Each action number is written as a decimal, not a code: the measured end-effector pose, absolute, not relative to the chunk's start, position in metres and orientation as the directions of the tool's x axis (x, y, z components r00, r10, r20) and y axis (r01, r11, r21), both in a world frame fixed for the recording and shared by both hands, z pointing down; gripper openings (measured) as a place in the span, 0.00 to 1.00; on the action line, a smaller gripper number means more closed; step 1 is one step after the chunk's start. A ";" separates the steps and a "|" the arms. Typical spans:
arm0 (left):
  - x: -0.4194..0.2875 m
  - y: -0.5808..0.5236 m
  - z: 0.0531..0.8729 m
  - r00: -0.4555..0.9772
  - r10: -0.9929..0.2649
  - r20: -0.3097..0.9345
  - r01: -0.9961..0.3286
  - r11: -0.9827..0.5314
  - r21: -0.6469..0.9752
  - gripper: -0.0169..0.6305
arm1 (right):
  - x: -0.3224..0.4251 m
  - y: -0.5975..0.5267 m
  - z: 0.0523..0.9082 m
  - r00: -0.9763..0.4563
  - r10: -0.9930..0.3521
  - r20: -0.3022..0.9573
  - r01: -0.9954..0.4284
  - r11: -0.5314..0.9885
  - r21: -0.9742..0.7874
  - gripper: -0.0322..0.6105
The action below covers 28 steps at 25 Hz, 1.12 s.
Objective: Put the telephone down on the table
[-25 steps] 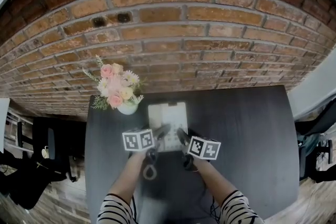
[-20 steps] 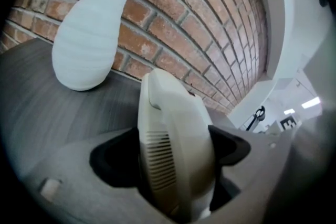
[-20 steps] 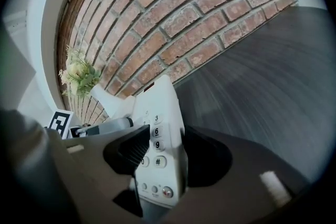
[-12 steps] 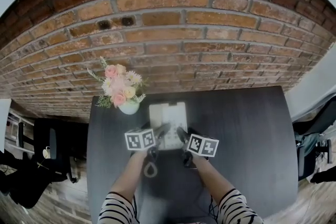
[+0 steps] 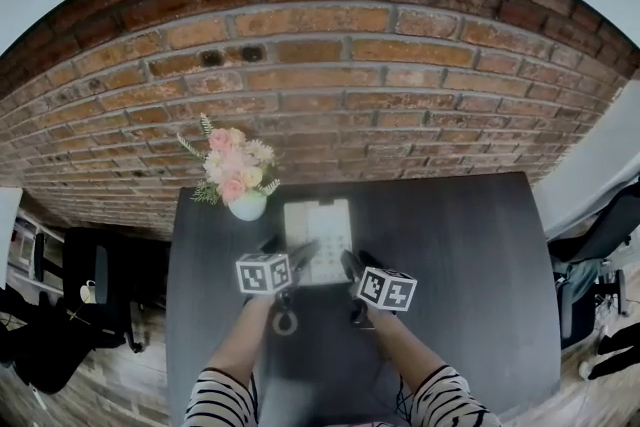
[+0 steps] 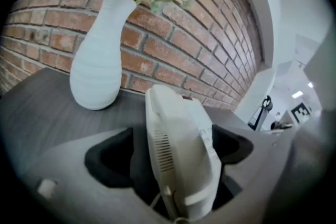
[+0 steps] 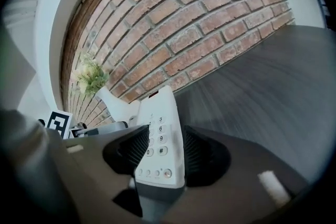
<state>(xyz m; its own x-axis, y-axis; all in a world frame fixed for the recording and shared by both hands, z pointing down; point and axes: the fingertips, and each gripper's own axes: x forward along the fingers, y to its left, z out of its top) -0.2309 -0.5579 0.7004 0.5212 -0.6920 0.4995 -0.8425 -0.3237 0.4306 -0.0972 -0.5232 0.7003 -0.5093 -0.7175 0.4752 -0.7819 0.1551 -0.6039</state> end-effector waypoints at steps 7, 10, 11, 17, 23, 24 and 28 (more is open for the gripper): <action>-0.243 -0.524 0.652 0.457 -0.766 0.453 -0.881 -0.321 0.347 0.49 | -0.084 -0.493 0.662 -0.477 -0.760 0.441 -0.820 0.204 -0.535 0.15; -0.244 -0.503 0.638 0.434 -0.781 0.448 -0.895 -0.319 0.312 0.32 | -0.082 -0.476 0.645 -0.483 -0.771 0.416 -0.818 0.228 -0.527 0.09; -0.244 -0.495 0.634 0.429 -0.785 0.446 -0.898 -0.318 0.303 0.29 | -0.082 -0.470 0.640 -0.484 -0.773 0.411 -0.820 0.237 -0.520 0.08; -0.241 -0.446 0.607 0.392 -0.819 0.419 -0.916 -0.303 0.264 0.08 | -0.077 -0.427 0.618 -0.502 -0.775 0.384 -0.818 0.281 -0.503 0.05; -0.238 -0.393 0.582 0.361 -0.845 0.396 -0.929 -0.285 0.238 0.02 | -0.077 -0.383 0.597 -0.523 -0.776 0.351 -0.810 0.325 -0.488 0.05; -0.237 -0.383 0.579 0.357 -0.847 0.393 -0.930 -0.282 0.237 0.02 | -0.076 -0.376 0.594 -0.528 -0.776 0.345 -0.807 0.332 -0.489 0.05; -0.231 -0.345 0.572 0.349 -0.854 0.386 -0.933 -0.277 0.229 0.02 | -0.072 -0.346 0.584 -0.541 -0.773 0.332 -0.802 0.357 -0.478 0.05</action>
<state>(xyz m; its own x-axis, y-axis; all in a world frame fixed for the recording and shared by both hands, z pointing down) -0.2308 -0.3451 0.5718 0.3487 -0.8538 0.3864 -0.9330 -0.2772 0.2294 -0.0725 -0.3456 0.5842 -0.5415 -0.7726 0.3316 -0.8025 0.3574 -0.4778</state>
